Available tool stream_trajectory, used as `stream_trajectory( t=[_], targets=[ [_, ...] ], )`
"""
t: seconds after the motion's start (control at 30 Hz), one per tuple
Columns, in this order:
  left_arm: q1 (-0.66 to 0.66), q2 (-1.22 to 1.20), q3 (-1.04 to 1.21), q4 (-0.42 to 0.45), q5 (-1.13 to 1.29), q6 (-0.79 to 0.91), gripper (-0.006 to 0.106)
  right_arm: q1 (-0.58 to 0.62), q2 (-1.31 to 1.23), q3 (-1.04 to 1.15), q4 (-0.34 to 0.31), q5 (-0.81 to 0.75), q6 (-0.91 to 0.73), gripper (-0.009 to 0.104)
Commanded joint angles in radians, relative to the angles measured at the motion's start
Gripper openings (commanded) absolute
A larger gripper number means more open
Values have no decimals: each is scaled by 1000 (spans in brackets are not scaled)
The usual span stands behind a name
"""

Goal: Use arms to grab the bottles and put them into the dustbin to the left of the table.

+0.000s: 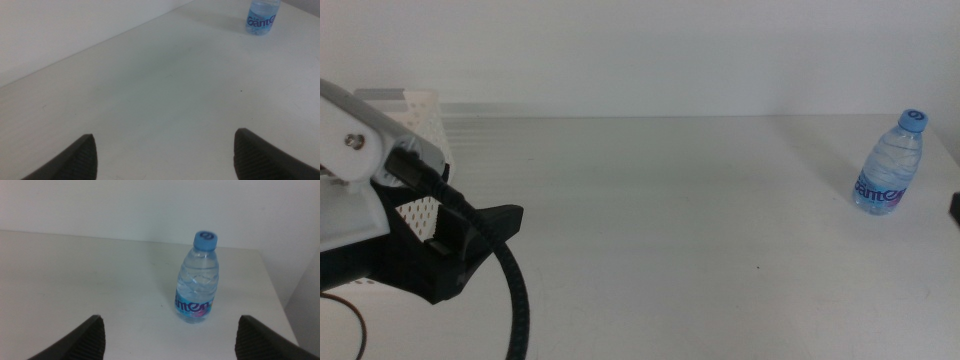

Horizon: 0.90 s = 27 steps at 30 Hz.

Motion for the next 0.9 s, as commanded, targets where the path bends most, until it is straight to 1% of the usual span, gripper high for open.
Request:
stream_trajectory(
  t=[0.0,0.1,0.2,0.43,0.63,0.73,0.8,0.87],
  targets=[
    [-5,-6,-26,-29,-68,-6,90,-4,17,37,-13,-213,0,68],
    [-5,-6,-26,-29,-68,-6,90,-4,34,123,-13,-377,15,68],
    [-5,-6,-26,-29,-68,-6,90,-4,58,187,-13,-504,14,68],
    [-5,-6,-26,-29,-68,-6,90,-4,184,205,-13,-611,10,67],
    [-5,-6,-26,-29,-68,-6,90,-4,372,205,-3,-822,9,67],
    [-5,-6,-26,-29,-68,-6,90,-4,502,205,39,-938,-37,70],
    [-5,-6,-26,-29,-68,-6,90,-4,552,205,72,-1007,-54,72],
    [-5,-6,-26,-29,-68,-6,90,-4,607,204,100,-1117,-55,77]
  ],
)
